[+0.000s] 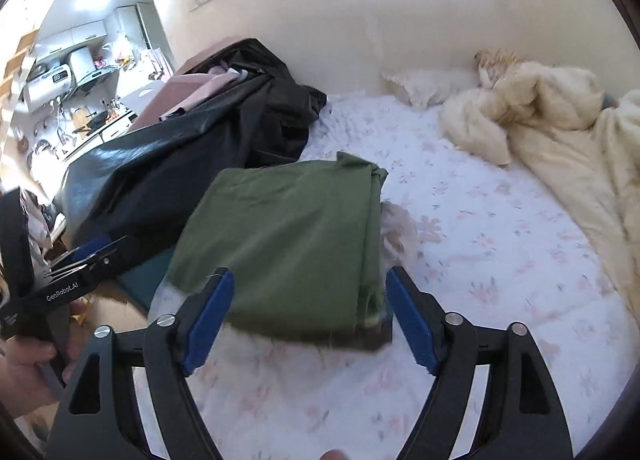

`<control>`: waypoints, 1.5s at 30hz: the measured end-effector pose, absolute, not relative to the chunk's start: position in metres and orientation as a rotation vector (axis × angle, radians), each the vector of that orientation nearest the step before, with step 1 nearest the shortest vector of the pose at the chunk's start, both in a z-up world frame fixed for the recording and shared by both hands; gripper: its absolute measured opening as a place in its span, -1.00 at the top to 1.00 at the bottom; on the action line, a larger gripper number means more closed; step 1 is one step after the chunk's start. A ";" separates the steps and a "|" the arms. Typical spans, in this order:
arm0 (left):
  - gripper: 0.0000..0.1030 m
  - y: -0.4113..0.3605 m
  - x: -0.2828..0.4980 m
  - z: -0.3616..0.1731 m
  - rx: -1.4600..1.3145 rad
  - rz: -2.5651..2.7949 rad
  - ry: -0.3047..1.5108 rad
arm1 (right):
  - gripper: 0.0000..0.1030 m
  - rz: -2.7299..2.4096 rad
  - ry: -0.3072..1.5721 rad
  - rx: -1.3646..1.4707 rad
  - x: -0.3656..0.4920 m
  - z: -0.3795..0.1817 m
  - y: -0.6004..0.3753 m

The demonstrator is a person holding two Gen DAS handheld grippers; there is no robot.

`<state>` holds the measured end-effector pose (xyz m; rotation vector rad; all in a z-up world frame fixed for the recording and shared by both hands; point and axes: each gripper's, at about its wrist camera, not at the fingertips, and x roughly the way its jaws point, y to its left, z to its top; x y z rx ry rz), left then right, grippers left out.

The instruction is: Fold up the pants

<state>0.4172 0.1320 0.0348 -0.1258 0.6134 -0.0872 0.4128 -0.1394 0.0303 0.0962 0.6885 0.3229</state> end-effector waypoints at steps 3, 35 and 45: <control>-0.65 0.120 0.372 0.043 -0.125 -0.103 0.591 | -0.76 0.290 0.672 0.093 0.363 0.036 -0.137; -1.00 0.076 0.081 0.013 -0.052 -0.027 0.575 | -1.00 0.179 0.549 0.030 0.055 -0.004 -0.150; -1.00 0.067 0.095 -0.007 -0.081 -0.028 0.648 | -1.00 0.121 0.476 0.016 0.060 -0.013 -0.154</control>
